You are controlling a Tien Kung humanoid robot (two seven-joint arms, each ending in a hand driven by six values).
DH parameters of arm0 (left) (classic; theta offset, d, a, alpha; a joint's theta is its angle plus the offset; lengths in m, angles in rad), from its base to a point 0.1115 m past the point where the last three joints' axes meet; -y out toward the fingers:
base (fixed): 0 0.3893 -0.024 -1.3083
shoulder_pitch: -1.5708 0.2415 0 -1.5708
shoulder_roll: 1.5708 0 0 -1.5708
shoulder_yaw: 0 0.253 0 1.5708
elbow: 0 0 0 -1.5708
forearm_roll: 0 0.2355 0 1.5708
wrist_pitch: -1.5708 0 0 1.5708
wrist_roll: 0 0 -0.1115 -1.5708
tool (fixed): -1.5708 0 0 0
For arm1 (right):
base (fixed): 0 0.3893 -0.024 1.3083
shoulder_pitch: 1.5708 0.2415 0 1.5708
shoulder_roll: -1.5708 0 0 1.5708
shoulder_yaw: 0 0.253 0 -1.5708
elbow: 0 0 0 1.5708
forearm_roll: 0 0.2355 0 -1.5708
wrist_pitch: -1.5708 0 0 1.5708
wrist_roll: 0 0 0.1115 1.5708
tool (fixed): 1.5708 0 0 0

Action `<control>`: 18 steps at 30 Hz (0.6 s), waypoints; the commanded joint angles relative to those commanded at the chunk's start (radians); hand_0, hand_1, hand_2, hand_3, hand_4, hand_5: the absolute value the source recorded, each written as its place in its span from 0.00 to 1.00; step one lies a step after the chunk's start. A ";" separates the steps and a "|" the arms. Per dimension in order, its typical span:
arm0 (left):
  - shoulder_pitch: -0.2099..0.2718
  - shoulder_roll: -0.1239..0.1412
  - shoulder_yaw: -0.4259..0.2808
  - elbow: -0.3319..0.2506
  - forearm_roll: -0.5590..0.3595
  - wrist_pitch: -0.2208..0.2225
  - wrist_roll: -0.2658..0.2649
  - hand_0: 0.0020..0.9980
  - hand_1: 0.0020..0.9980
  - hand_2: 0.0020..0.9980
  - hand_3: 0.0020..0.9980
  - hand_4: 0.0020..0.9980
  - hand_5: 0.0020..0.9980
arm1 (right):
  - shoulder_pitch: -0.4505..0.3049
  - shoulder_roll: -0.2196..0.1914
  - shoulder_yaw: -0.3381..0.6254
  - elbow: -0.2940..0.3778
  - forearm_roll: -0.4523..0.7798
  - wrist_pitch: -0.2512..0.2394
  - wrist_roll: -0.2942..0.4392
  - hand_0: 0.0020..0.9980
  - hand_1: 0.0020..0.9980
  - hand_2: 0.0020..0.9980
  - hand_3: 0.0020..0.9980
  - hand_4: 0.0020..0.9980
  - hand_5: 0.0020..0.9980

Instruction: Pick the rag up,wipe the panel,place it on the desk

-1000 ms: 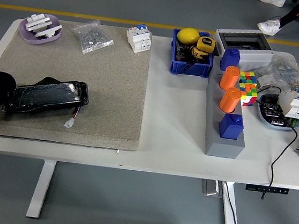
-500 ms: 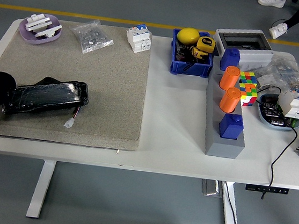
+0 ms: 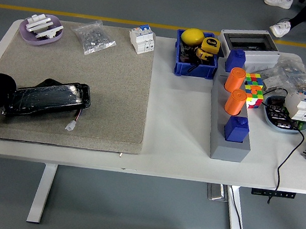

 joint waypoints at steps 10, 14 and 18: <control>-0.018 -0.055 -0.051 0.045 -0.163 0.011 -0.082 0.52 0.75 0.69 0.60 0.80 0.15 | -0.002 0.006 -0.002 -0.001 0.002 -0.002 0.001 0.76 0.61 0.71 0.68 1.00 0.62; -0.032 -0.102 -0.101 0.059 -0.220 0.021 -0.127 0.52 0.75 0.69 0.60 0.80 0.15 | -0.003 0.010 -0.006 -0.003 0.006 -0.001 0.001 0.76 0.61 0.71 0.68 1.00 0.62; -0.035 -0.142 -0.131 0.053 -0.277 0.015 -0.167 0.51 0.73 0.63 0.58 0.79 0.15 | -0.006 0.009 -0.005 -0.001 0.006 0.000 0.000 0.76 0.60 0.71 0.68 1.00 0.62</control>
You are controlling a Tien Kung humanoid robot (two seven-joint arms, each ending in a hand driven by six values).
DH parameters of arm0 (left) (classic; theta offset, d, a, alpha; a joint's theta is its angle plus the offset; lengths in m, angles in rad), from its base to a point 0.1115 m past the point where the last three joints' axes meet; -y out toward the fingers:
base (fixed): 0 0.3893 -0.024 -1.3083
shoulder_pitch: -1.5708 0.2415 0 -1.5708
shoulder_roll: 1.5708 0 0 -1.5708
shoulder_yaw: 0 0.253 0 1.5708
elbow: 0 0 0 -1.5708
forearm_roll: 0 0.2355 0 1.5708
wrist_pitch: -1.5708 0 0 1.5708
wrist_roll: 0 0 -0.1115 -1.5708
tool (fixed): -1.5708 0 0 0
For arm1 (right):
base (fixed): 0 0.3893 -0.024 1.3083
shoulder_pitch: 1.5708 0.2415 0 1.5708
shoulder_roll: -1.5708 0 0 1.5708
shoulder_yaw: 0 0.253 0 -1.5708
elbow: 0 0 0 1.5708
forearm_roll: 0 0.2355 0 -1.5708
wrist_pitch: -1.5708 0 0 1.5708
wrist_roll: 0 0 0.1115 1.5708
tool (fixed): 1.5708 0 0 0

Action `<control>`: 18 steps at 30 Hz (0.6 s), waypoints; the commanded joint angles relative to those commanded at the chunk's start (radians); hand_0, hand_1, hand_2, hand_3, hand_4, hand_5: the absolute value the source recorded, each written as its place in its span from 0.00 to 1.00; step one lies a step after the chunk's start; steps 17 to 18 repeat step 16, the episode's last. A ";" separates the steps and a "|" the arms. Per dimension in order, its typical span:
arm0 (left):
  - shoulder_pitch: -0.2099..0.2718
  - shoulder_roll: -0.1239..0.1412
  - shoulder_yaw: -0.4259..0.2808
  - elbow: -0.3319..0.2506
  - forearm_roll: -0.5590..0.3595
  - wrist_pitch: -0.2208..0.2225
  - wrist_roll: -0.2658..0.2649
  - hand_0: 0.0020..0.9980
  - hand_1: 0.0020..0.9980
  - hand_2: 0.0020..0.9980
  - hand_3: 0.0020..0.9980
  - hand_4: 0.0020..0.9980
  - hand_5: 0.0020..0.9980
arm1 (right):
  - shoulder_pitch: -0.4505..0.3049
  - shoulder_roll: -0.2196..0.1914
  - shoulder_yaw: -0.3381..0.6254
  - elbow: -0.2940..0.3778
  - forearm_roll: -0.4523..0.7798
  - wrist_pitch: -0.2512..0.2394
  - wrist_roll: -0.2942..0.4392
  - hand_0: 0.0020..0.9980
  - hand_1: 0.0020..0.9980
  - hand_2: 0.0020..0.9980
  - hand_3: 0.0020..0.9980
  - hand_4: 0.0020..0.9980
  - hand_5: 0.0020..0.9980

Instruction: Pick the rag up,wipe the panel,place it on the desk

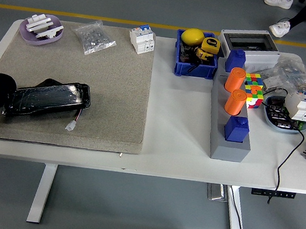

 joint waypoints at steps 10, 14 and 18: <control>0.032 -0.129 -0.114 -0.088 -0.152 -0.005 -0.079 0.48 0.66 0.60 0.58 0.79 0.17 | -0.007 0.011 -0.007 -0.006 0.008 0.001 0.001 0.76 0.60 0.71 0.68 1.00 0.62; 0.050 -0.152 -0.125 -0.117 -0.172 -0.008 -0.081 0.48 0.66 0.60 0.58 0.79 0.17 | -0.008 0.015 -0.007 -0.007 0.009 0.001 0.003 0.76 0.60 0.71 0.68 1.00 0.62; 0.065 -0.167 -0.127 -0.138 -0.176 -0.008 -0.083 0.48 0.66 0.60 0.58 0.79 0.17 | -0.009 0.017 -0.009 -0.008 0.009 0.002 0.003 0.76 0.60 0.71 0.68 1.00 0.62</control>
